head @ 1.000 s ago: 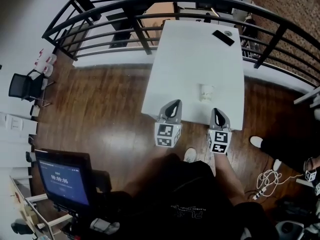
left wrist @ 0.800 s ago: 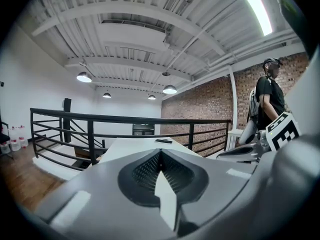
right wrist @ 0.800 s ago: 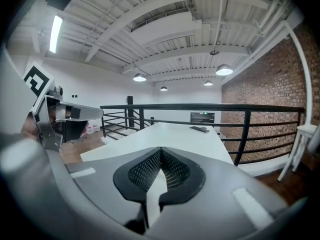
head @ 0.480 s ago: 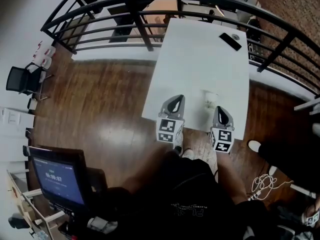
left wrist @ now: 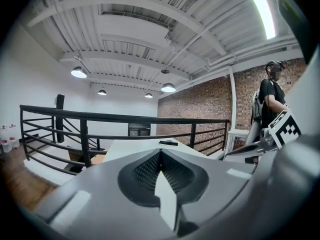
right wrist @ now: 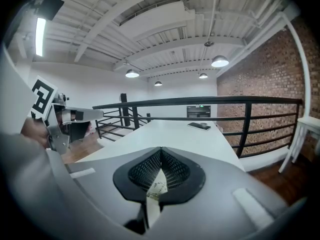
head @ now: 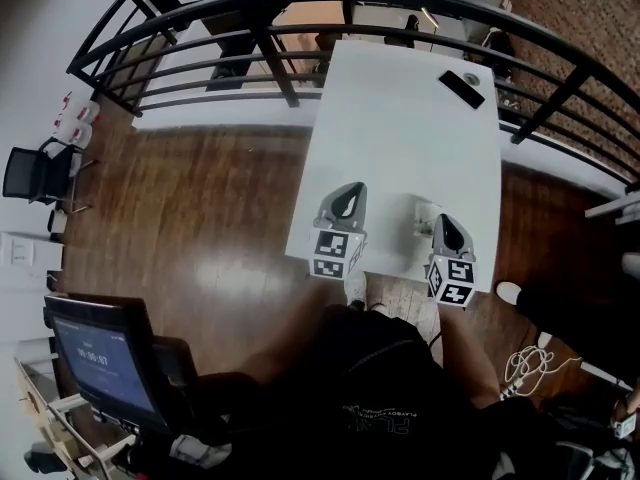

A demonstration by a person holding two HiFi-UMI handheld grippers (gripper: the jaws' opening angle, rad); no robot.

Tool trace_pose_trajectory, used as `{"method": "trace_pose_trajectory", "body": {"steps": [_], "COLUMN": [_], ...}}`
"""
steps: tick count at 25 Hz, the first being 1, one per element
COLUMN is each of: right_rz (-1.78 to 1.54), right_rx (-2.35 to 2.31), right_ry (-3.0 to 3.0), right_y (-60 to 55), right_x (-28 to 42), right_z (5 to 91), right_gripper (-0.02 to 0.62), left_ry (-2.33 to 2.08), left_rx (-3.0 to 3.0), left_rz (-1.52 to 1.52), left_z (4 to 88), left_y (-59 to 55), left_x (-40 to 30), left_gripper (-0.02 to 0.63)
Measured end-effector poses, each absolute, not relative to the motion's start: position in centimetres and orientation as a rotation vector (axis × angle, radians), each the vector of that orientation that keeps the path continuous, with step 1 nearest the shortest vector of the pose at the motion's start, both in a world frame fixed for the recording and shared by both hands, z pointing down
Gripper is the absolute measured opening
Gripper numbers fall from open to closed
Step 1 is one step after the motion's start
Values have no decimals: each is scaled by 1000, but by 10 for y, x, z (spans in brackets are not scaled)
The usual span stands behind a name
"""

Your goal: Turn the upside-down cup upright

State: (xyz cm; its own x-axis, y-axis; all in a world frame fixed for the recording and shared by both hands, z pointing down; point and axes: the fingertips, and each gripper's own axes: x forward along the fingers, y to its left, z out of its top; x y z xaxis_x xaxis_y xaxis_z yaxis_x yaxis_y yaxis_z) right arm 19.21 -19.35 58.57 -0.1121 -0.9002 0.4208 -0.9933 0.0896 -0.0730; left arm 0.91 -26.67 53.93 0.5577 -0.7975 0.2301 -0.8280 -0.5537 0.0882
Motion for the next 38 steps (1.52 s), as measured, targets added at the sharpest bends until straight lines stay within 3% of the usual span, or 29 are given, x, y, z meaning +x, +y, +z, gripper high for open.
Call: {"method": "trace_pose_trajectory", "body": {"steps": [15, 21, 28, 32, 38], "right_rz": [550, 606, 680, 835, 1168], "right_rx": [1862, 1840, 1859, 1837, 1754], "right_ry": [-2015, -2002, -1936, -1889, -1784], "right_y": [-203, -211, -218, -223, -217], "right_x": [182, 183, 195, 200, 207], "right_z": [590, 595, 600, 619, 656], "right_gripper": [15, 47, 181, 299, 363], "left_ry": [-1265, -1254, -1270, -1268, -1255], "left_rx": [2595, 2584, 2564, 2561, 2541], "left_rz": [272, 256, 271, 266, 202], "left_z": [559, 560, 566, 567, 554], "left_y": [-293, -299, -298, -298, -298], "left_x": [27, 34, 36, 35, 33], "left_gripper": [0, 0, 0, 0, 0]}}
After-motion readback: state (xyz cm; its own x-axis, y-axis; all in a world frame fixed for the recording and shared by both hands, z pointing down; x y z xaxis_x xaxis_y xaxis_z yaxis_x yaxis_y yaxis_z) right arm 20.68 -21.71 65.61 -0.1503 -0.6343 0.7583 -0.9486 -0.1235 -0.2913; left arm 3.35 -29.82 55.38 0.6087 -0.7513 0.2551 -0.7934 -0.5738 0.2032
